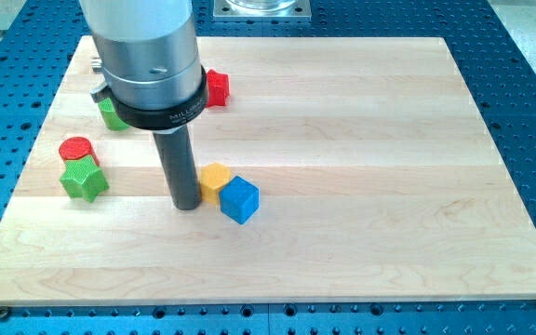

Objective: Separate the red star from the blue triangle

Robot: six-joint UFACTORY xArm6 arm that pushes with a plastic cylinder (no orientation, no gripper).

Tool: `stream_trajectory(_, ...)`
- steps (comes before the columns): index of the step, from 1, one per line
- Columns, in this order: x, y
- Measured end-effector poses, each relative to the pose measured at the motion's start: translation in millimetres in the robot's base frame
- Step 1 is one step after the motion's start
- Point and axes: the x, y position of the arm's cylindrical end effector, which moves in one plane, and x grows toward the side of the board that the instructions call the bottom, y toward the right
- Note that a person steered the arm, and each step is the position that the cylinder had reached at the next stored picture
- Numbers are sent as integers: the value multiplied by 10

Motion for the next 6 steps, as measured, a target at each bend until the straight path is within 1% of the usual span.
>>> stream_trajectory(1, -304, -256)
stream_trajectory(2, -949, -251)
stream_trajectory(3, -1106, -275)
stream_trajectory(5, -1996, 414)
stream_trajectory(6, -2305, 293)
